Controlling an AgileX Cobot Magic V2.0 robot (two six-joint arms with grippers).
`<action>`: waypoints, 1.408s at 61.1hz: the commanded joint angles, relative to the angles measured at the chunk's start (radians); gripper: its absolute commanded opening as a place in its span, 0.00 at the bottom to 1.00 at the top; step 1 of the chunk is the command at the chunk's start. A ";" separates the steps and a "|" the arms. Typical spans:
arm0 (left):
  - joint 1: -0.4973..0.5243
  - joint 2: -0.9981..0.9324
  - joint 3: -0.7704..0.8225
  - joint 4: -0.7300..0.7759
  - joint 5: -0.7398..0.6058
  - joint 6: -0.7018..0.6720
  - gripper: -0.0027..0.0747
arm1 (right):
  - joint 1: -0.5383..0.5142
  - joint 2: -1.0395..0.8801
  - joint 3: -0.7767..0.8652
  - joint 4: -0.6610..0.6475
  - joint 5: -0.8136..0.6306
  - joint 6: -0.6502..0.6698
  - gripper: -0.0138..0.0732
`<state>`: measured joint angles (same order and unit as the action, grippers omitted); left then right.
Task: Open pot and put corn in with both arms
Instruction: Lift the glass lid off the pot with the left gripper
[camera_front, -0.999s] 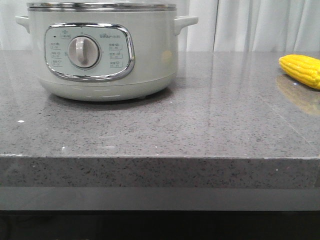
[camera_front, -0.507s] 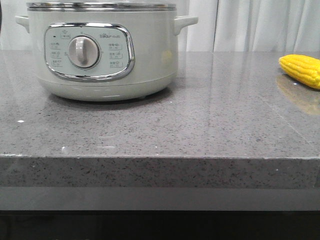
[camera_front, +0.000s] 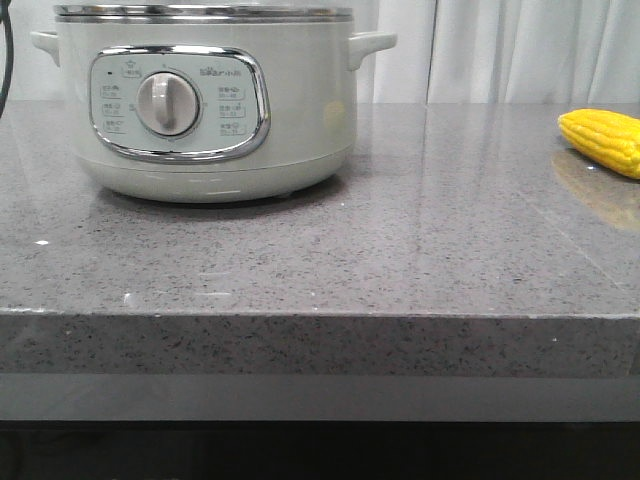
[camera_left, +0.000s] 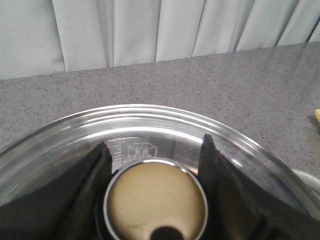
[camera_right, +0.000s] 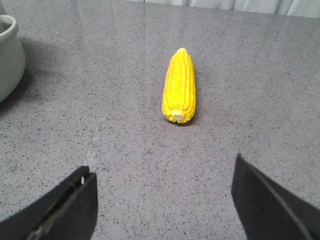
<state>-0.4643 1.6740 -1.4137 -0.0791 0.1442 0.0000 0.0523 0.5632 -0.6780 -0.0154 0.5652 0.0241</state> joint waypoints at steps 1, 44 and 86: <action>-0.007 -0.044 -0.034 -0.011 -0.056 0.000 0.40 | -0.007 0.008 -0.031 -0.011 -0.071 -0.002 0.82; 0.008 -0.148 -0.271 0.023 0.147 0.000 0.37 | -0.007 0.008 -0.031 -0.011 -0.073 -0.002 0.82; 0.259 -0.598 0.159 0.020 0.302 0.000 0.37 | -0.007 0.134 -0.036 -0.011 -0.062 -0.002 0.82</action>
<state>-0.2073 1.1643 -1.2904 -0.0464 0.5717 0.0000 0.0523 0.6567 -0.6780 -0.0154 0.5682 0.0241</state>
